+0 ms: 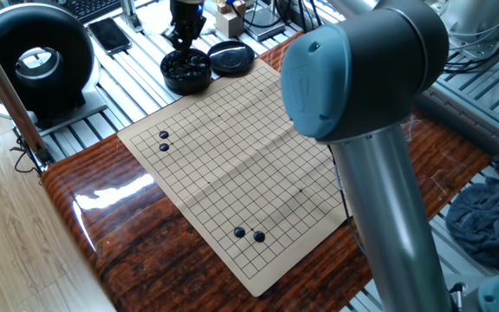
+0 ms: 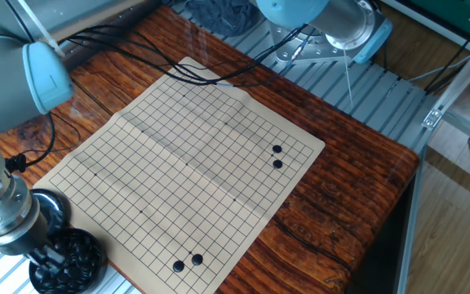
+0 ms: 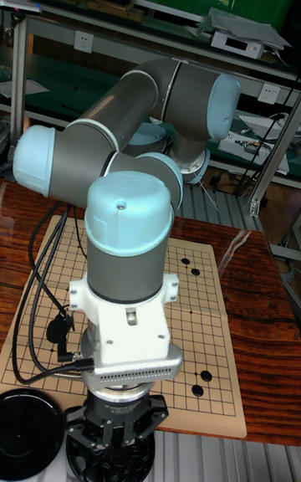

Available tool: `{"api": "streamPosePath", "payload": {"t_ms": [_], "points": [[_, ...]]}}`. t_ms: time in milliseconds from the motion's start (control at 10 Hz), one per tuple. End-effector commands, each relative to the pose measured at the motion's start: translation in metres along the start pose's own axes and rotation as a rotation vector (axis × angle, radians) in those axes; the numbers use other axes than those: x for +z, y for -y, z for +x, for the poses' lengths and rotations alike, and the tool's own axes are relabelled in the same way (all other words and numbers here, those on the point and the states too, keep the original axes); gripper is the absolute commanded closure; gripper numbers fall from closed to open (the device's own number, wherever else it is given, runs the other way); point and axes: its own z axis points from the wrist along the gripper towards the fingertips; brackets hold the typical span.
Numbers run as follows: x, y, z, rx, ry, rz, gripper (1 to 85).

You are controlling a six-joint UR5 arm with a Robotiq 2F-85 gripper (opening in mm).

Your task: Play the first move as black on the 3-4 point in the upper right corner of the Go board

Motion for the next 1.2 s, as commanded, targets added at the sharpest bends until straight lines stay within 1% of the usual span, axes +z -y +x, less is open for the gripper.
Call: {"api": "streamPosePath", "payload": {"t_ms": [0, 100, 200, 300, 400, 500, 700, 800, 1100], "points": [[0.003, 0.001, -0.005, 0.032, 0.011, -0.009, 63.0], [0.005, 0.003, 0.001, 0.026, -0.017, 0.002, 63.0], [0.006, 0.009, 0.013, -0.008, -0.067, 0.024, 63.0], [0.007, 0.009, 0.021, -0.025, -0.100, 0.023, 63.0], [0.007, 0.005, 0.028, -0.044, -0.132, 0.006, 63.0], [0.010, 0.001, 0.032, -0.065, -0.153, -0.006, 63.0], [0.014, -0.001, 0.034, -0.082, -0.163, -0.006, 63.0], [0.014, 0.000, 0.034, -0.088, -0.165, 0.002, 63.0], [0.016, 0.017, 0.032, -0.123, -0.162, 0.075, 63.0]]}}
